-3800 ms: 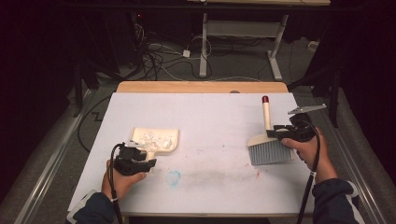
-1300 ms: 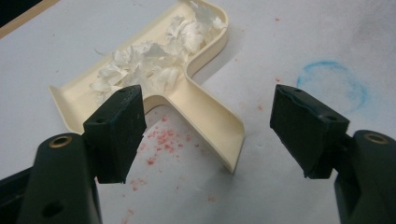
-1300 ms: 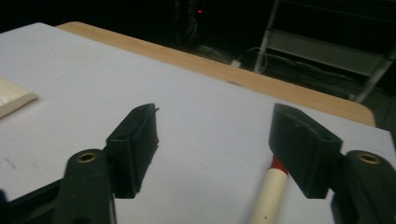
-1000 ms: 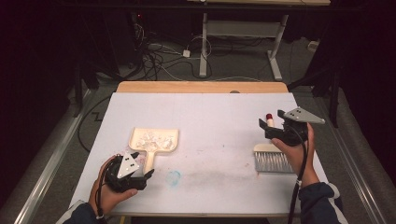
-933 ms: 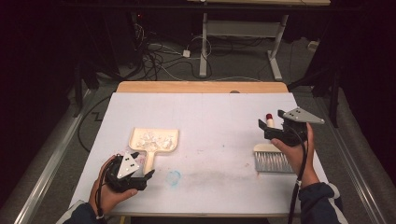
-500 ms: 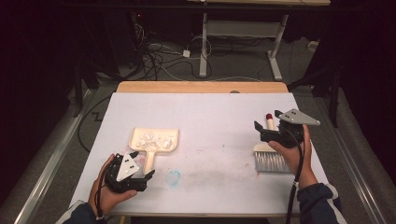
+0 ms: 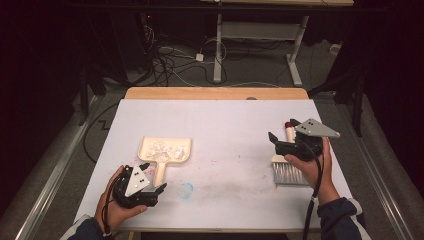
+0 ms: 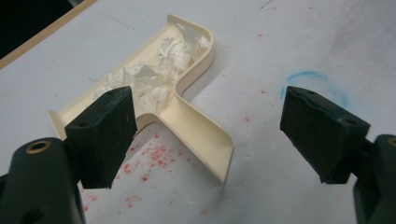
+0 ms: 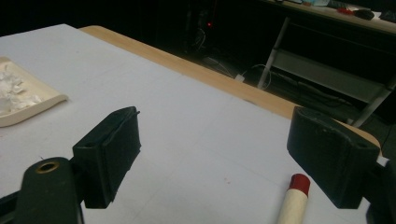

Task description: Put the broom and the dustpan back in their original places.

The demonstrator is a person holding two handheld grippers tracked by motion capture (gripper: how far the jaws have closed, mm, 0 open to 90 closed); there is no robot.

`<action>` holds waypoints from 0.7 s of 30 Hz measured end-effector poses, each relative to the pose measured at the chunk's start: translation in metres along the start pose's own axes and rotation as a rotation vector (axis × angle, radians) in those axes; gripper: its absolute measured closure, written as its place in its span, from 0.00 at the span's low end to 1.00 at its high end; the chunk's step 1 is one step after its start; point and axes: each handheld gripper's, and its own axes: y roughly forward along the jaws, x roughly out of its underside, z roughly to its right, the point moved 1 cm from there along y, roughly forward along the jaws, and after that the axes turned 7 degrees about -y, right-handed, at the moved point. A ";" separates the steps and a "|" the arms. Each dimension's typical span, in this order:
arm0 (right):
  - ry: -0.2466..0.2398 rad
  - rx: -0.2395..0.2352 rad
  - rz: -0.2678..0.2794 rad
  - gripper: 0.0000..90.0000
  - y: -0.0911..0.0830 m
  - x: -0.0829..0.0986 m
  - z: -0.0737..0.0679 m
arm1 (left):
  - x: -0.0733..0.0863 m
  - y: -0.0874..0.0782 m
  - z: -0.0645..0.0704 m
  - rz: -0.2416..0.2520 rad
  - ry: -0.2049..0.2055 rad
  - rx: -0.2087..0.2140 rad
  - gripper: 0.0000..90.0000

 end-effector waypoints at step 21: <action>-0.062 -0.033 0.002 0.20 -0.022 0.002 -0.020 | -0.001 -0.002 0.005 0.006 0.033 -0.002 0.20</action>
